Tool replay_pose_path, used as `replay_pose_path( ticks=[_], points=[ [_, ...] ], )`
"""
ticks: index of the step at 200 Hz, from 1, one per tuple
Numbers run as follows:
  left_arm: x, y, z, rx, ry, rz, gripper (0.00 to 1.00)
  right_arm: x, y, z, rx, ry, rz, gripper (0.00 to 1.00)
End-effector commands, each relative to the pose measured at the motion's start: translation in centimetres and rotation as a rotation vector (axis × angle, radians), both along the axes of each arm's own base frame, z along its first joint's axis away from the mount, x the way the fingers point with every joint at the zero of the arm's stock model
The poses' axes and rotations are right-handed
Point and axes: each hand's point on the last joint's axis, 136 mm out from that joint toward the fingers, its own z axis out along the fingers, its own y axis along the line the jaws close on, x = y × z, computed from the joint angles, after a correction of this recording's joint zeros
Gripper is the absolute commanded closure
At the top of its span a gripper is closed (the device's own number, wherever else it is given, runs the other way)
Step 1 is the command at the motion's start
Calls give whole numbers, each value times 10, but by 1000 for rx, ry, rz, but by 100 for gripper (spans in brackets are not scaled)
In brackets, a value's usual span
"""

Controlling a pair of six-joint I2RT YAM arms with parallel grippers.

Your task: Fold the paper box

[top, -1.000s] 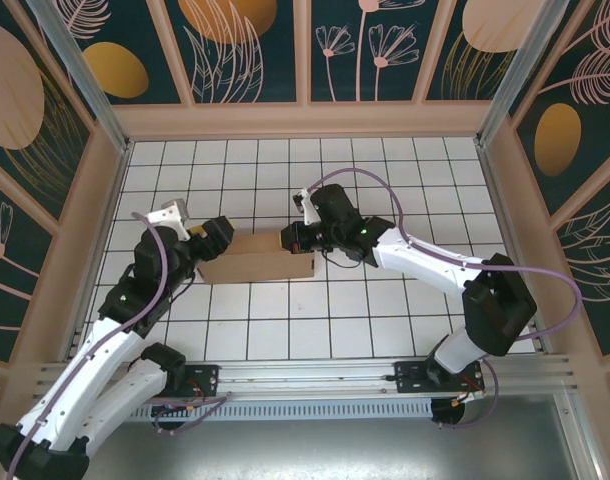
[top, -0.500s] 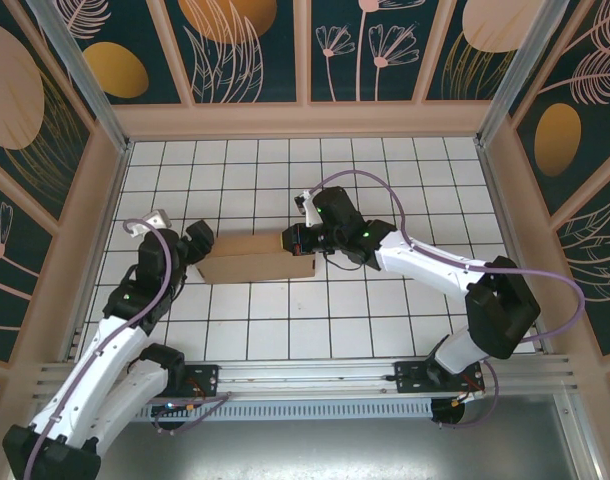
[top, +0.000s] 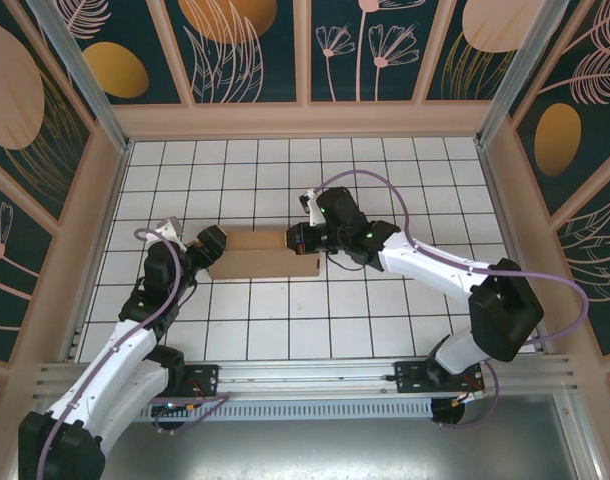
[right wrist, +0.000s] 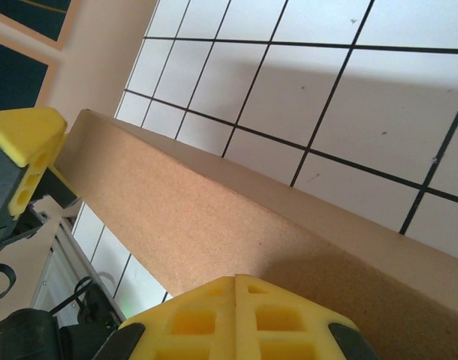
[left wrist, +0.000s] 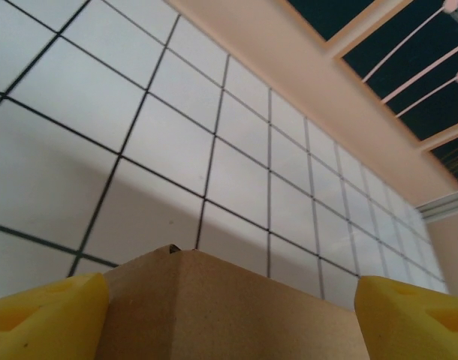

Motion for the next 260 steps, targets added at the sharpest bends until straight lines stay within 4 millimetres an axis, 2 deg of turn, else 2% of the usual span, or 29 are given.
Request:
replay_pose_path(
  ticks=[1, 25, 64, 77, 96, 108, 126, 141, 164, 200, 214, 233, 260],
  points=[
    [-12, -42, 11, -168, -27, -206, 16, -10, -17, -35, -121, 62, -4, 100],
    [-15, -48, 14, -209, -37, -232, 17, -1, -31, -29, -142, 37, -42, 100],
    [-19, -63, -4, -324, -10, -296, 19, 12, -63, -29, -213, -3, -106, 100],
    [-21, -72, 1, -348, -30, -345, 19, 12, -70, -30, -232, -12, -113, 100],
    [-20, -80, 8, -288, -28, -386, 20, 13, -78, -26, -227, -24, -124, 99],
    [-17, -74, 11, -228, -18, -356, 19, 14, -80, -22, -221, -35, -129, 98],
    [-13, -51, 10, -91, 29, -247, 17, 15, -79, -12, -208, -51, -124, 95],
    [-12, -32, 14, -10, 55, -159, 17, 16, -77, -2, -192, -71, -117, 89],
    [-8, -17, 24, 69, 62, -92, 16, 17, -72, 17, -156, -96, -103, 78],
    [-3, -3, 58, 187, 2, -48, 15, 23, -74, 52, -160, -165, -97, 64],
    [-1, -1, 73, 247, -24, -57, 18, 26, -80, 66, -181, -206, -91, 57],
    [0, -5, 83, 334, -33, -116, 22, 29, -94, 84, -228, -298, -71, 49],
    [-5, -18, 81, 430, -32, -257, 28, 33, -125, 92, -362, -476, -17, 51]
  ],
)
